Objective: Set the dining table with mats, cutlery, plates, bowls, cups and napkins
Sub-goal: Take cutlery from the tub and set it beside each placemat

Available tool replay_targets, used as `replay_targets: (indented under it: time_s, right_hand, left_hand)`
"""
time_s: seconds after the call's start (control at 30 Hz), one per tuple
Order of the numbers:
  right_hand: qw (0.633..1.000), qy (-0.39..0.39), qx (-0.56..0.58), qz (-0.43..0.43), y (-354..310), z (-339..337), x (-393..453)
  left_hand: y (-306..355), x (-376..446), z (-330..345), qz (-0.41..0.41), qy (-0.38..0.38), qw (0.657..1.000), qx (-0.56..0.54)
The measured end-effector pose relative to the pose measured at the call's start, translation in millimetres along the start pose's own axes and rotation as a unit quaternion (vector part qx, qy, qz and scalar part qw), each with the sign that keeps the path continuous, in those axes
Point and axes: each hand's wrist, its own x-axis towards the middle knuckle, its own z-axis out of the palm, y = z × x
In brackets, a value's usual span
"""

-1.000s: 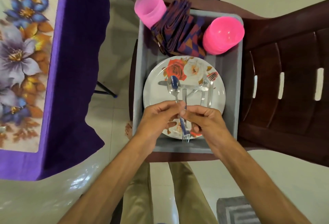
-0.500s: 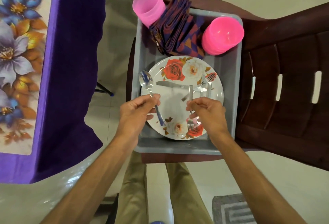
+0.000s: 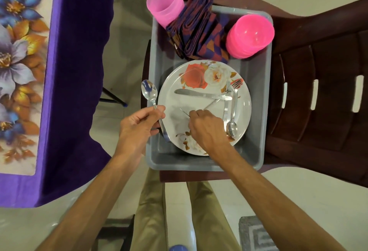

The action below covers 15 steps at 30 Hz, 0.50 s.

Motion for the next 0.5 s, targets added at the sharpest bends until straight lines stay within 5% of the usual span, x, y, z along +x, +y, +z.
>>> replay_targets:
  time_s: [0.07,0.13,0.17,0.23,0.3,0.5]
  right_hand:
    - [0.996,0.000,0.071,0.051,-1.0,6.6,5.5]
    - [0.946,-0.007,0.261,0.190,5.6,0.4,11.1]
    - [0.874,-0.003,0.403,0.272,9.4,-8.1,13.7]
    - [0.671,0.009,0.647,0.361,17.7,-30.5,17.6]
    - [0.559,0.004,0.742,0.370,27.5,-48.6,15.9]
    - [0.515,-0.015,0.783,0.349,35.5,-65.6,8.9]
  left_hand:
    - [1.2,-1.2,-3.2,0.002,-0.003,1.000,-0.004]
    - [2.3,-1.1,-8.5,0.005,0.000,1.000,-0.007]
    - [2.4,-0.6,-11.5,0.005,0.003,1.000,-0.008]
    - [2.2,1.2,-16.5,0.005,0.008,1.000,-0.014]
    - [2.0,2.3,-18.9,0.002,0.008,1.000,-0.016]
    - [-4.7,1.9,-21.3,-0.001,0.005,1.000,-0.024]
